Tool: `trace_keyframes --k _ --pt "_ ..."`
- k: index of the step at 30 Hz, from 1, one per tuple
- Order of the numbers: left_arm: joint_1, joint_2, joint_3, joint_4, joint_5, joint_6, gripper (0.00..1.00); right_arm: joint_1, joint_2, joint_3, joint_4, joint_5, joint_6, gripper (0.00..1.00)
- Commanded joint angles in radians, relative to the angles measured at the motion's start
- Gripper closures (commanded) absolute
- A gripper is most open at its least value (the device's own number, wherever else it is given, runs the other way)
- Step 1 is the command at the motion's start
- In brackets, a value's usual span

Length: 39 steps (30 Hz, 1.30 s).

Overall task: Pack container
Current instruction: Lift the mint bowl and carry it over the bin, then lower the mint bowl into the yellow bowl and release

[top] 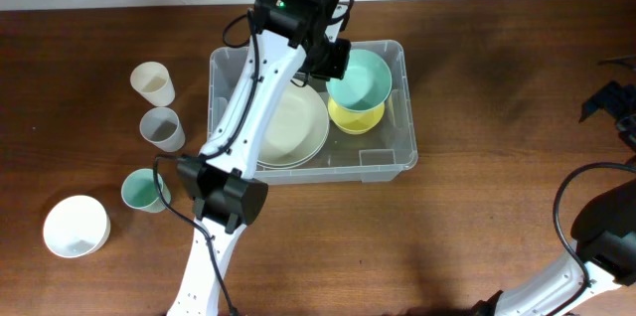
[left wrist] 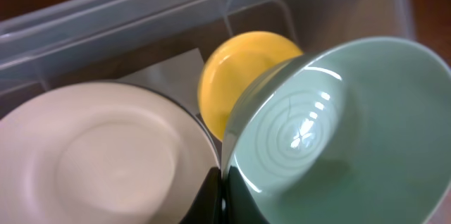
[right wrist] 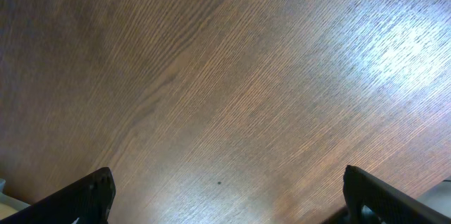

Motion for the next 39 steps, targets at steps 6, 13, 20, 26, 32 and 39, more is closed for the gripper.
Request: trace_keyframes --k 6,13,20,26,32,39 --pt "0.007 -0.019 -0.168 0.121 0.002 0.015 0.99 0.0 -0.024 -0.002 0.002 0.009 0.008 0.01" --pt "0.004 -0.019 -0.244 0.178 0.002 0.015 0.99 0.0 -0.024 -0.002 0.002 0.009 0.008 0.01" --pt "0.004 -0.018 -0.266 0.194 0.037 0.015 0.98 0.0 -0.024 -0.002 0.002 0.009 0.008 0.01" --pt "0.001 -0.018 -0.266 0.194 0.043 0.015 0.89 0.0 -0.024 -0.002 0.002 0.009 0.008 0.01" --pt "0.001 -0.018 -0.266 0.194 0.044 0.015 0.71 0.0 -0.024 -0.002 0.002 0.009 0.008 0.01" --pt "0.001 -0.018 -0.266 0.206 0.095 0.016 0.71 0.0 -0.024 -0.002 0.002 0.009 0.008 0.01"
